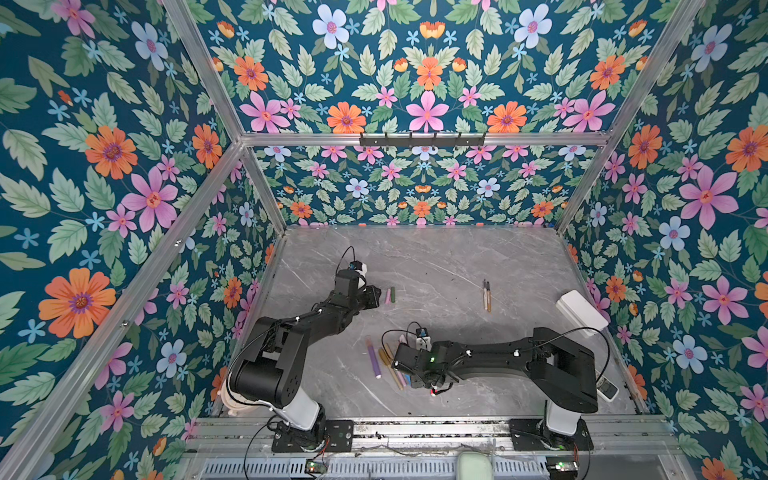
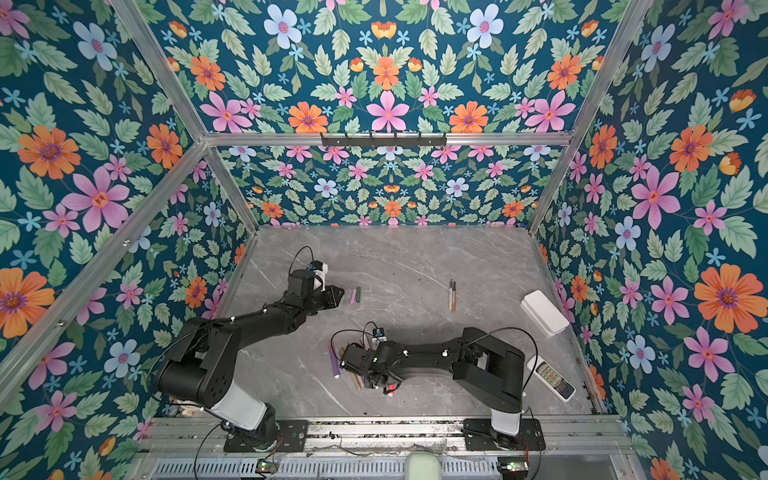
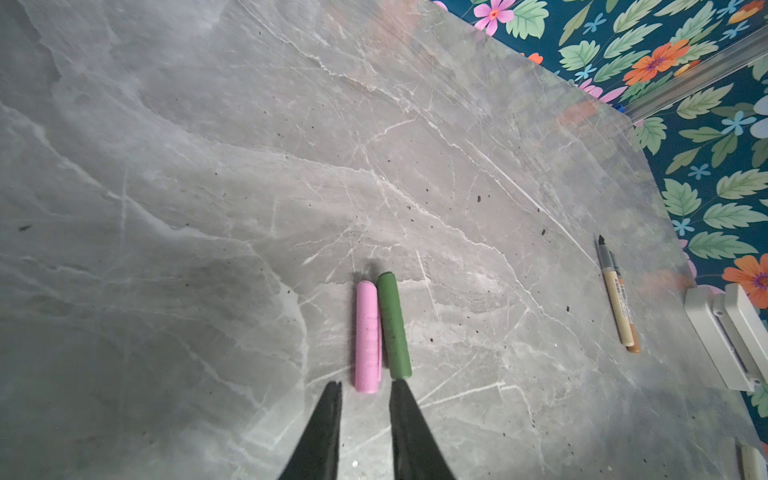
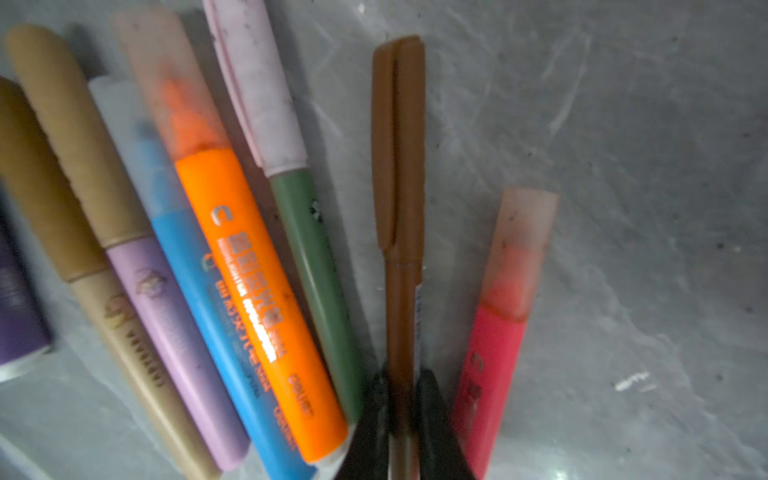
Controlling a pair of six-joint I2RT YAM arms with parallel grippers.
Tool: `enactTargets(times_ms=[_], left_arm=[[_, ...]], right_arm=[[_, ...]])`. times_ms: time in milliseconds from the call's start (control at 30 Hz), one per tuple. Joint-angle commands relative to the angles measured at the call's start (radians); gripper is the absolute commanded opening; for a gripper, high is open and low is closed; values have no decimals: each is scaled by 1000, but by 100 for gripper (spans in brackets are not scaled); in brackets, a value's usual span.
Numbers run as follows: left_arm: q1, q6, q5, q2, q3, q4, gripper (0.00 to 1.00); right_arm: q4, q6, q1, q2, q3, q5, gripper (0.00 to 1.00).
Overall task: Open the pen caps
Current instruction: 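Lower the right gripper and grasp the brown-capped pen in the row, then lift the brown pen with the right gripper while the left reaches toward the clock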
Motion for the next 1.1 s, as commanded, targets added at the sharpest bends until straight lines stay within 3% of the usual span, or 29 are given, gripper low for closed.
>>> enactTargets(times_ms=[0,133,233,333,467,533,600,667,767,867,1067], left_arm=[[1,9,5,-7,1,0,25],[-1,9,7,-7,0,0,25],[-1,10,10,-7,-1,1,26],[1,-17,21,-20,-24,1,26],[19,-181,7,-158,-167,-41,30],[18,-301,-51,-281,-248,-109,34],[14,-432,-184,-420,-283,-314,44],[3,-526,-330,-541,-265,-589,63],[-2,-558,-544,-675,-200,-930,99],[-2,-603,-689,-730,-184,-1112,100],[-9,-665,-683,-616,-170,-1127,98]], right_arm=[[-87,9,2,-18,-2,-25,10],[-135,2,1,-68,18,28,8],[-166,-9,-2,-123,36,67,0],[-159,-32,-15,-205,32,70,0],[-158,-73,-40,-302,14,79,0],[-149,-83,-60,-352,-14,92,0],[-118,-92,-84,-404,-60,93,0],[-86,-98,-106,-441,-105,84,0],[-51,-107,-131,-482,-157,68,0],[-36,-116,-137,-502,-184,63,0],[-14,-146,-138,-519,-200,48,0]])
